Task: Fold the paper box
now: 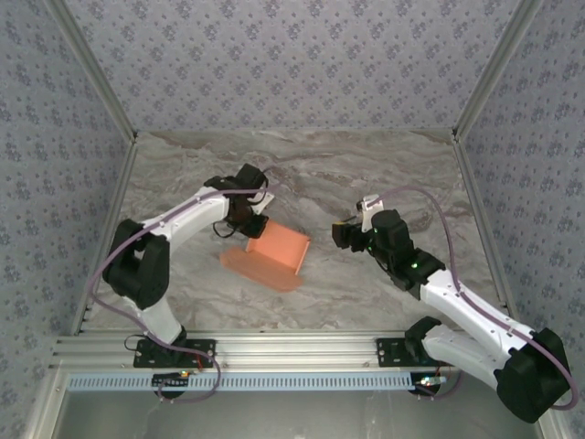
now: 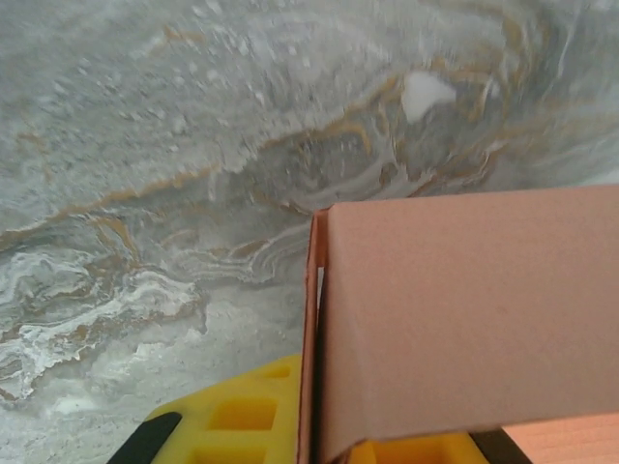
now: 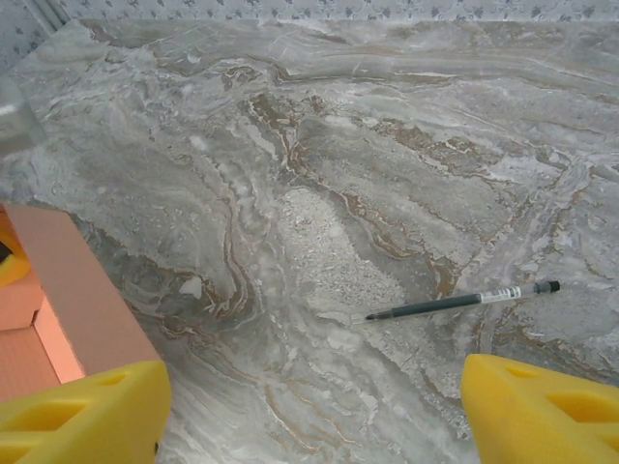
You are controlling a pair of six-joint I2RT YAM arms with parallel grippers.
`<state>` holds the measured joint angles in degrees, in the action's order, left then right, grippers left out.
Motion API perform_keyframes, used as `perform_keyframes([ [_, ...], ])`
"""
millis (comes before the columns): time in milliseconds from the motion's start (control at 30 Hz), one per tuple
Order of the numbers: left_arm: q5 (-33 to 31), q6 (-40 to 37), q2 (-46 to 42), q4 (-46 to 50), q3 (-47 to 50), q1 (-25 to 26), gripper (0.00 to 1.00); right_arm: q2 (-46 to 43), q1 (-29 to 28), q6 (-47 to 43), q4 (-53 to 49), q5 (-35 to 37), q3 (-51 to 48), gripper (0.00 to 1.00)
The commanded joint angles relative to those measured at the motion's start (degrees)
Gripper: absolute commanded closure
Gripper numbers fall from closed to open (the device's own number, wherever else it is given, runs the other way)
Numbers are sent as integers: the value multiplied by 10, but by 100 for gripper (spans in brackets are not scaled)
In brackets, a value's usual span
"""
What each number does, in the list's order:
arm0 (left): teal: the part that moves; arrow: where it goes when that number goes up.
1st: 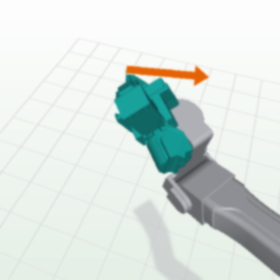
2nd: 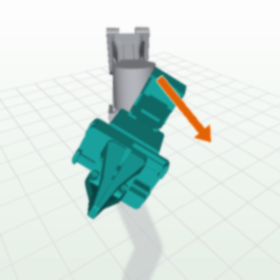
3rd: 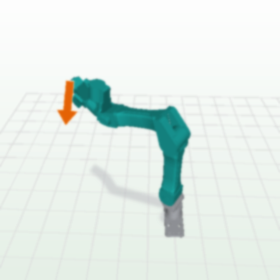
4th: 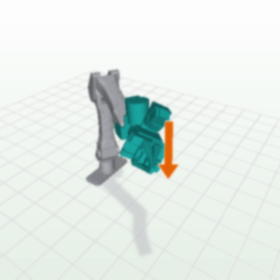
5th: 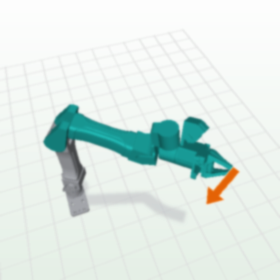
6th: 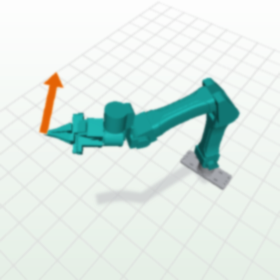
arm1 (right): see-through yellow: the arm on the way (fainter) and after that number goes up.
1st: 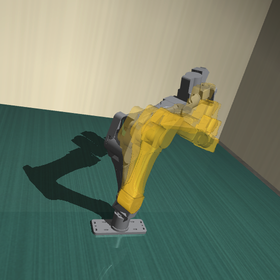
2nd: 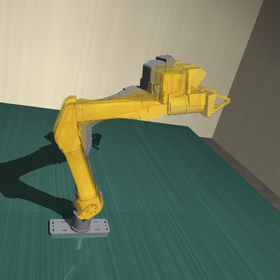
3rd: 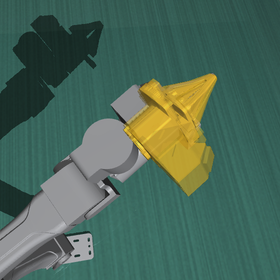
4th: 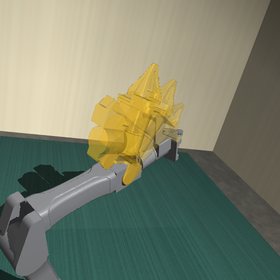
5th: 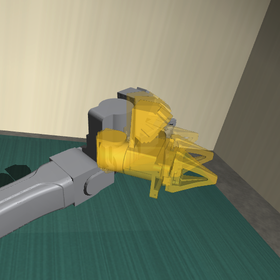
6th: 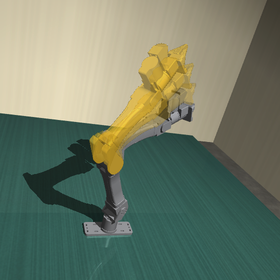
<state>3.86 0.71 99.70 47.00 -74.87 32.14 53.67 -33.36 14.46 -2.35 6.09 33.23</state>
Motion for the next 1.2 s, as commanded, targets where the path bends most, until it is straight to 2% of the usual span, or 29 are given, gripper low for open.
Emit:
perform_keyframes([
  [0, 12, -60, 43, 113, -44, 1, 88, 3, 4, 7, 20, -11, -9, 20],
  [333, -18, -116, 190, 252, -205, 26, 85, -12, 7, 12, -5, 6, -11, 20],
  [667, -29, -137, 316, 338, -396, 58, 80, -63, 15, 39, -32, 9, -40, 20],
  [900, -32, -143, 381, 383, -511, 79, 64, -83, 19, 46, -48, 0, -48, 20],
  [1000, -27, -146, 375, 381, -533, 83, 55, -85, 21, 56, -51, -4, -52, 20],
  [1167, -9, -153, 337, 366, -561, 83, 47, -71, 17, 75, -44, -24, -64, 20],
])
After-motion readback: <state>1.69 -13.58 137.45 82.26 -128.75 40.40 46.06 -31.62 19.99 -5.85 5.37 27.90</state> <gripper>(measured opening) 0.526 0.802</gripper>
